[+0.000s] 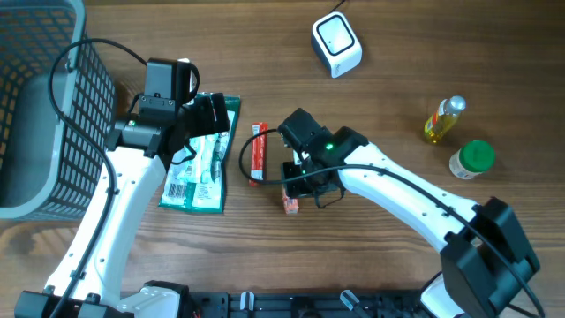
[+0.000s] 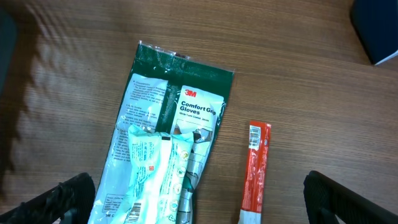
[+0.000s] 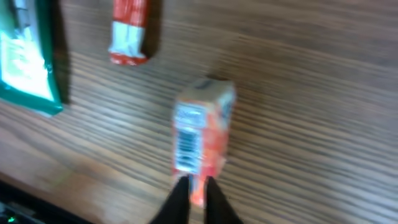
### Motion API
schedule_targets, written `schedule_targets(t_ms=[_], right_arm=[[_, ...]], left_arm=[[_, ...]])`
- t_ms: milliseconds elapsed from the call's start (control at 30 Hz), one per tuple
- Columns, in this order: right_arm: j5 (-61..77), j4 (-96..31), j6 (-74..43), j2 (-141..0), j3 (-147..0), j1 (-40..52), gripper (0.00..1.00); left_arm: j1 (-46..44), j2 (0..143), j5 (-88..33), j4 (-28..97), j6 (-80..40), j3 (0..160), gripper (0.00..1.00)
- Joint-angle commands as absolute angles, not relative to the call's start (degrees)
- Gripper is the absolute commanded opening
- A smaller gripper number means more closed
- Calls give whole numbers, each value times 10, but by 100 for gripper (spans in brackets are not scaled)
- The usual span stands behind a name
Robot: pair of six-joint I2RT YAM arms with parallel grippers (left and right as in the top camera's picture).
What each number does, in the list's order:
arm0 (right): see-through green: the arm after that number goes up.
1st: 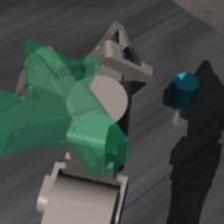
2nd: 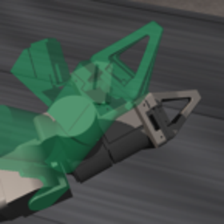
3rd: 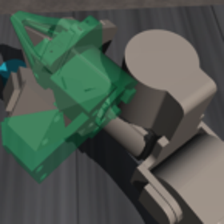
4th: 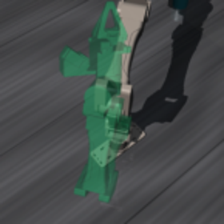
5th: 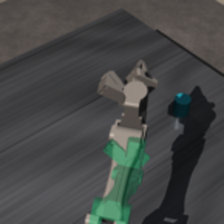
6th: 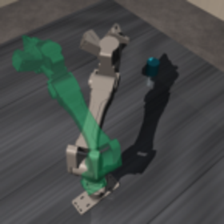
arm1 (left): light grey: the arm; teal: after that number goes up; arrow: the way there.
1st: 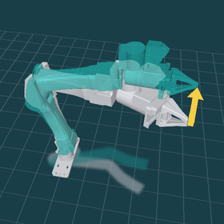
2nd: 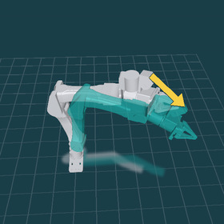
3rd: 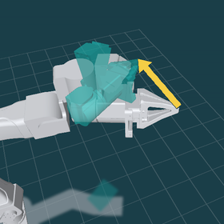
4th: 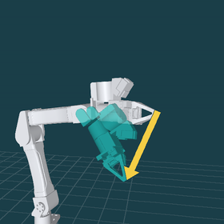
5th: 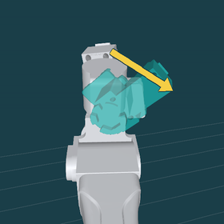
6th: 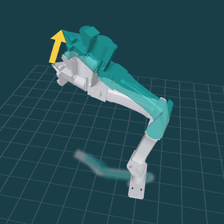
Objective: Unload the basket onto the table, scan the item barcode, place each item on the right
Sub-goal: 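Lower the right gripper onto the orange Kleenex pack and grip it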
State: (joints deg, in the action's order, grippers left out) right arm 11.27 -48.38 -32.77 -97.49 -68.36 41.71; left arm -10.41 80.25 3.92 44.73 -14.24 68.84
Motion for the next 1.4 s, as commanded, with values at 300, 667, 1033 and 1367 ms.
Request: schedule_targets(t_ms=[300,667,1033,1367], right_arm=[[37,-505,-365,-954,-656,401,4],[120,-415,-370,-954,-596,402,4],[121,-387,-391,-954,-577,417,4],[121,-377,-390,-954,-577,417,4]], left_arm=[[-100,804,35,446,-142,690,100],[-100,804,35,446,-142,690,100],[-100,804,35,446,-141,690,100],[-100,804,35,446,-142,690,100]])
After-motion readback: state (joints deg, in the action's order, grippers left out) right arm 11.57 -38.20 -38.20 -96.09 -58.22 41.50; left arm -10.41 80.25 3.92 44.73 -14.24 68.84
